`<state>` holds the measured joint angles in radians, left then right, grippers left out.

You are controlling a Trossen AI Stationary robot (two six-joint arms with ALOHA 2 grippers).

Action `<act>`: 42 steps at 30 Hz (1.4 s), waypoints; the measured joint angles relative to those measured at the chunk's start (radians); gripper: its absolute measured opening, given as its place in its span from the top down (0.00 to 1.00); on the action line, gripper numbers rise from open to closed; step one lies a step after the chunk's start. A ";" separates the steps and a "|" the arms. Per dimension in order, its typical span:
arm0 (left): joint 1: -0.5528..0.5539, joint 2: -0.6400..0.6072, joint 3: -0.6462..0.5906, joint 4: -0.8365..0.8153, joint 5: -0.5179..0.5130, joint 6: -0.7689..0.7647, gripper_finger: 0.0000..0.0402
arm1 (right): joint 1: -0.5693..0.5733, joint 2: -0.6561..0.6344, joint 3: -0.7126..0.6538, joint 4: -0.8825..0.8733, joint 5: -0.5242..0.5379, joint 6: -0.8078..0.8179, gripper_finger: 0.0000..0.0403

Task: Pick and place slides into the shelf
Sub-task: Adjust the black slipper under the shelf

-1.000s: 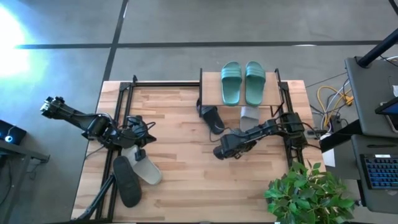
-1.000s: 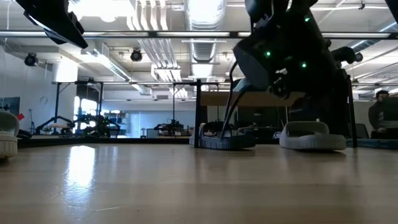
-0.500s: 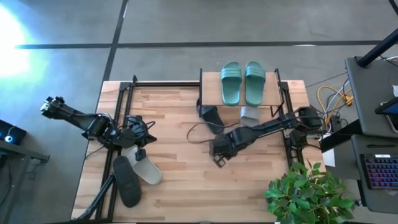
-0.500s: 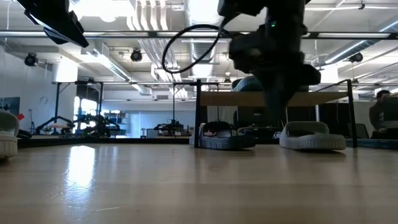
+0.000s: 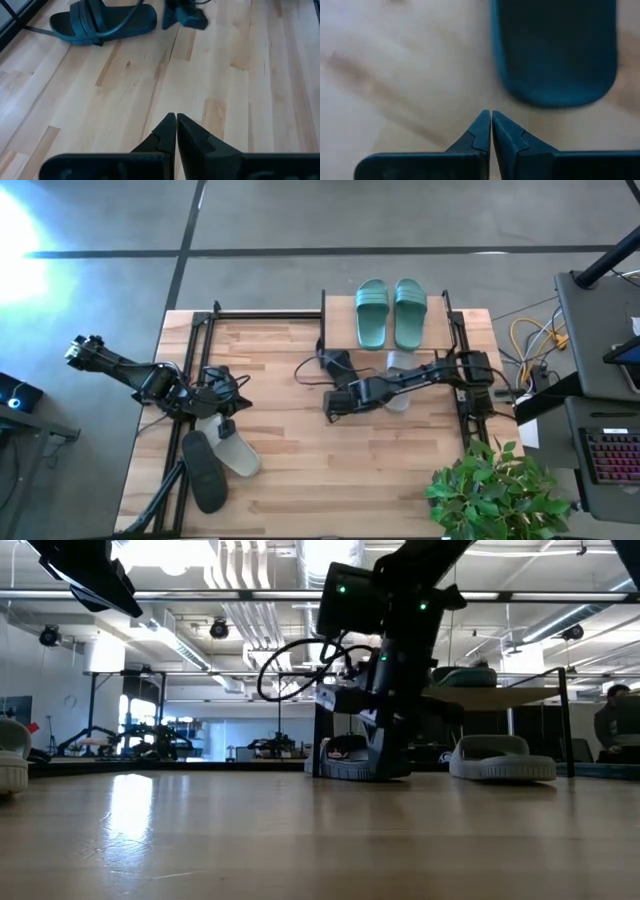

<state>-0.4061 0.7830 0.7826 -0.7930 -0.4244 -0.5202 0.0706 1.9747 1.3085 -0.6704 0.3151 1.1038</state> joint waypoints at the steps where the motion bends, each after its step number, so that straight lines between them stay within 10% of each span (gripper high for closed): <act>1: 0.000 0.000 0.000 -0.001 0.000 -0.009 1.00 | -0.005 0.007 0.006 0.002 0.019 0.000 0.98; 22: 0.000 0.021 -0.002 -0.001 0.002 -0.050 1.00 | -0.108 -0.038 0.022 -0.030 0.129 -0.003 0.98; 42: 0.000 0.078 -0.002 -0.001 0.001 -0.054 1.00 | -0.111 0.025 -0.006 0.014 -0.064 -0.159 0.98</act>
<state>-0.4065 0.8608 0.7811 -0.7940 -0.4236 -0.5739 -0.0402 1.9995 1.3025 -0.6563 0.2510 0.9449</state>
